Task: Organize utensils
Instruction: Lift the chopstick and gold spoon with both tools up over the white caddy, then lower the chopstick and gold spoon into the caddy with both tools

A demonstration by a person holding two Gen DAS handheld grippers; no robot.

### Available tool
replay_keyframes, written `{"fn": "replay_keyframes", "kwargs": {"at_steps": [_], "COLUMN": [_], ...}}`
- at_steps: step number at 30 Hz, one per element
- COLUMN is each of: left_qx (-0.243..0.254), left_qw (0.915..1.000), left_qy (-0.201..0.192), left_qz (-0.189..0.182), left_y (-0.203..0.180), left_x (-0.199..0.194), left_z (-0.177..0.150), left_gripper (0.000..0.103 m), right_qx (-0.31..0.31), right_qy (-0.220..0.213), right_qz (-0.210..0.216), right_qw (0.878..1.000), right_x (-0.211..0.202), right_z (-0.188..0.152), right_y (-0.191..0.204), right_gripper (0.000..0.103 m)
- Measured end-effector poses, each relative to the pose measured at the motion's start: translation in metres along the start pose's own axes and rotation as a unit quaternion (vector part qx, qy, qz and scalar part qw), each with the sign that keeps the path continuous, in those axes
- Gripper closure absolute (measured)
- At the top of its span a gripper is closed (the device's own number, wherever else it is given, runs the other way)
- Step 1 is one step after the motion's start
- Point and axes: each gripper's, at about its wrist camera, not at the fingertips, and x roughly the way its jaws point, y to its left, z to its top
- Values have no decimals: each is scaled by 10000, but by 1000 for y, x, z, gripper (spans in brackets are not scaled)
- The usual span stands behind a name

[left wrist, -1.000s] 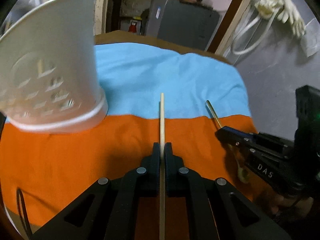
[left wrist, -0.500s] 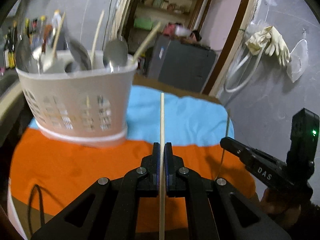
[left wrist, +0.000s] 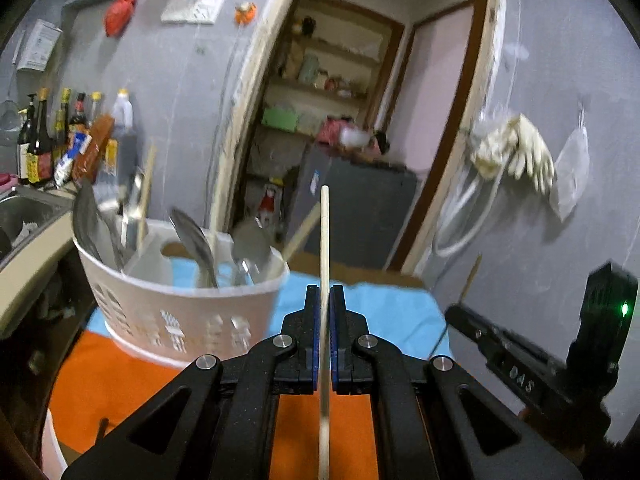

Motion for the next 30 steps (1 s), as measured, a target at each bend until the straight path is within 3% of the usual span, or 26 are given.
{"fn": "replay_keyframes", "kwargs": {"at_steps": [8,18,24,30], "left_qx": [-420,-1259,-1336,-1178], "left_qw": [9963,9828,9796,9782], "left_qy": [-748,-1349,-1484,-1657], "left_qz": [77,97,220,417], "left_y": [51,144,174,182], "left_x": [-26,-34,-25,-16], "left_z": [48,96,105,104], "left_gripper": [101,101,101,101], "right_qx": [-116,-178,-264,-212], "right_qy": [-419,-1023,-1151,-976], "right_qz": [293,919,1057,1036], "right_qw": [9986,9903,9874,9896], "right_x": [-9,3,27,48], "right_z": [28,67,71,61], "right_y": [31,86,108,112], "right_gripper": [100,100,100,100]}}
